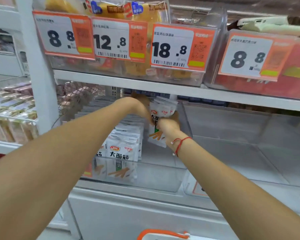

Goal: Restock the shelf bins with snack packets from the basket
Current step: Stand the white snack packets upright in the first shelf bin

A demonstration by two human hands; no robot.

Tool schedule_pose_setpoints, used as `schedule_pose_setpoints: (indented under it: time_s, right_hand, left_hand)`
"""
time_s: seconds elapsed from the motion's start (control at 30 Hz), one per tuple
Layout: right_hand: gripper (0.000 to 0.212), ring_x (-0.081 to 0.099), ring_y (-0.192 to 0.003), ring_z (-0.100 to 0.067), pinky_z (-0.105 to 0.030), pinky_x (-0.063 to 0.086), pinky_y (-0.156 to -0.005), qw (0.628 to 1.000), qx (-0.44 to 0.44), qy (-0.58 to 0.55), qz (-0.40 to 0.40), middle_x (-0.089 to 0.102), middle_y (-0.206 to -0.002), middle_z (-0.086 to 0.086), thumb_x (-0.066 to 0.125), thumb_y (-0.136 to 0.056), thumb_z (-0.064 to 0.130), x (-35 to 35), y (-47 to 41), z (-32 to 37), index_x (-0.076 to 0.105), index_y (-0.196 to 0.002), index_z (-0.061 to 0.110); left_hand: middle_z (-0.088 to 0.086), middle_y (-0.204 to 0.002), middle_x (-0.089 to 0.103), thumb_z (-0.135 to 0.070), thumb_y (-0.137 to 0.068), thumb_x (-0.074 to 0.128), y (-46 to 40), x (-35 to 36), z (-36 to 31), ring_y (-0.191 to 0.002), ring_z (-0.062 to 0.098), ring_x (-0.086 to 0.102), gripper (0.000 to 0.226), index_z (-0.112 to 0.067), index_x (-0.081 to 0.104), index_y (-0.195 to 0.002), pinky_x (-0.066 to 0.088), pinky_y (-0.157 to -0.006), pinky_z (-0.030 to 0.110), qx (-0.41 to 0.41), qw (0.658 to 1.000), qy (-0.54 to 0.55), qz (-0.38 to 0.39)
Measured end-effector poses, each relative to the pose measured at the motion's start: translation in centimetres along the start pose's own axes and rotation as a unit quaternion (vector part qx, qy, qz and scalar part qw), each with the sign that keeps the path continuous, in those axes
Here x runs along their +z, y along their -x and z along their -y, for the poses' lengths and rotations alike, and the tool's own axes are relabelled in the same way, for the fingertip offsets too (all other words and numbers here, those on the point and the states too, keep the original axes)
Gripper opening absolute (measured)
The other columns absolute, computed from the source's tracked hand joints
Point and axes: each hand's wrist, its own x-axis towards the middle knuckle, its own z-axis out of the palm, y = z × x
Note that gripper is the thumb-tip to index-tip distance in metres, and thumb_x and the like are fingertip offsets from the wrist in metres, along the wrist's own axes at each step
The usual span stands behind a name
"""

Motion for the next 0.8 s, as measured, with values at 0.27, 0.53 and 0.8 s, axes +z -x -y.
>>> schedule_pose_setpoints:
  time_s: [0.27,0.53,0.8]
  right_hand:
    - [0.046,0.053,-0.119,-0.028,-0.032,0.044,-0.094,0.996,-0.026,0.072,0.055,0.055,-0.132,-0.010,0.062,-0.086,0.024,3.2,-4.3,-1.8,0.045,-0.126,0.009]
    - [0.053,0.053,-0.119,-0.031,-0.036,0.045,-0.091,0.993,-0.034,0.109,-0.010,0.052,-0.131,-0.018,0.060,-0.088,0.009,4.1,-5.1,-3.4,0.034,-0.133,-0.002]
    - [0.034,0.056,-0.113,-0.035,-0.037,0.046,-0.080,0.907,-0.182,0.378,0.039,0.055,-0.125,-0.013,0.058,-0.087,0.003,3.5,-4.1,-4.4,0.054,-0.120,0.007]
  left_hand:
    - [-0.002,-0.146,0.044,-0.051,-0.072,0.075,-6.1,1.3,3.1,-0.135,0.028,0.036,0.076,-0.035,0.042,-0.139,0.034,-0.110,0.041,0.030,0.977,-0.066,-0.202]
    - [0.009,-0.140,0.049,-0.041,-0.085,0.068,-7.8,1.9,2.9,-0.134,0.031,0.036,0.058,-0.028,0.049,-0.138,0.035,-0.106,0.040,0.015,0.951,-0.105,-0.290]
    - [0.003,-0.133,0.055,-0.033,-0.086,0.069,-8.7,2.7,2.8,-0.129,0.028,0.040,0.052,-0.025,0.051,-0.134,0.034,-0.103,0.039,0.005,0.937,-0.117,-0.330]
